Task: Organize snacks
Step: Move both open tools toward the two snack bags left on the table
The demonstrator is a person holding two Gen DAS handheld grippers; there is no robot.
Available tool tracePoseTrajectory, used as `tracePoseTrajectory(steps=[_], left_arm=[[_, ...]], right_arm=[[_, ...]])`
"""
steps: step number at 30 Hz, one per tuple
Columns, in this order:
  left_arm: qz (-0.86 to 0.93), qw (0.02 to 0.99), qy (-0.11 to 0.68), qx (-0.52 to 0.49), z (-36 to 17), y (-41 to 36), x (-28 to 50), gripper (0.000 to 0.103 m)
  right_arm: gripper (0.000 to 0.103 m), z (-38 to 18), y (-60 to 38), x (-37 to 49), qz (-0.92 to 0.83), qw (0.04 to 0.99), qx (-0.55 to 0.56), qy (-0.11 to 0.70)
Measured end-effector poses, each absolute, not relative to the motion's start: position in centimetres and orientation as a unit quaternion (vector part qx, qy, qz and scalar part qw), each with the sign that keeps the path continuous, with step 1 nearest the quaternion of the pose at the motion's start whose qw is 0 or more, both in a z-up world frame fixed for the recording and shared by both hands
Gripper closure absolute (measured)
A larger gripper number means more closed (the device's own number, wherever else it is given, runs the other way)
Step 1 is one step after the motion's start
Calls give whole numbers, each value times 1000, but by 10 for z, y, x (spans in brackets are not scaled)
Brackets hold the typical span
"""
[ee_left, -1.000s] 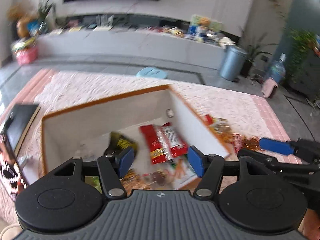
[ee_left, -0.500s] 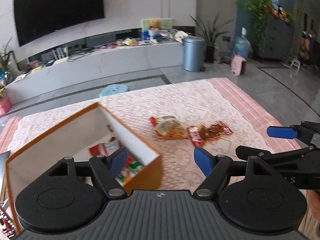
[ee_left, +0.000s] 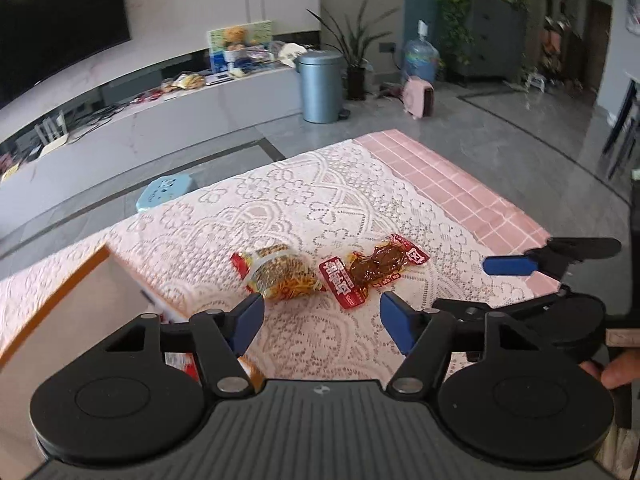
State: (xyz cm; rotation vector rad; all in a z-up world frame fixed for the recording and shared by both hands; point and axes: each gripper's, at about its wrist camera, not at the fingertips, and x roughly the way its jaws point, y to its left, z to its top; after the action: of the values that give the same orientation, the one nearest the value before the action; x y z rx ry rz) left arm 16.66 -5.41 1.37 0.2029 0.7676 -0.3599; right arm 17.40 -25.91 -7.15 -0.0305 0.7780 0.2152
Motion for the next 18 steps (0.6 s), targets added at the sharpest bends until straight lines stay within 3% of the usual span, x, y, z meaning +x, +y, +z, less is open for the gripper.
tracePoseTrajectory(steps=[7,12,18], left_arm=[[-189,878,412,154,2,-68,211,25],[-148,863,478,66,-17,-61,258,25],[-79,851,519,12,-39,-65,297,22]], right_arm=[[35,-88,-261,222,130,909,23,396],[33,-106,-263,261,100,905,74,406],[22,-128,-267,273,98,916,97,377]])
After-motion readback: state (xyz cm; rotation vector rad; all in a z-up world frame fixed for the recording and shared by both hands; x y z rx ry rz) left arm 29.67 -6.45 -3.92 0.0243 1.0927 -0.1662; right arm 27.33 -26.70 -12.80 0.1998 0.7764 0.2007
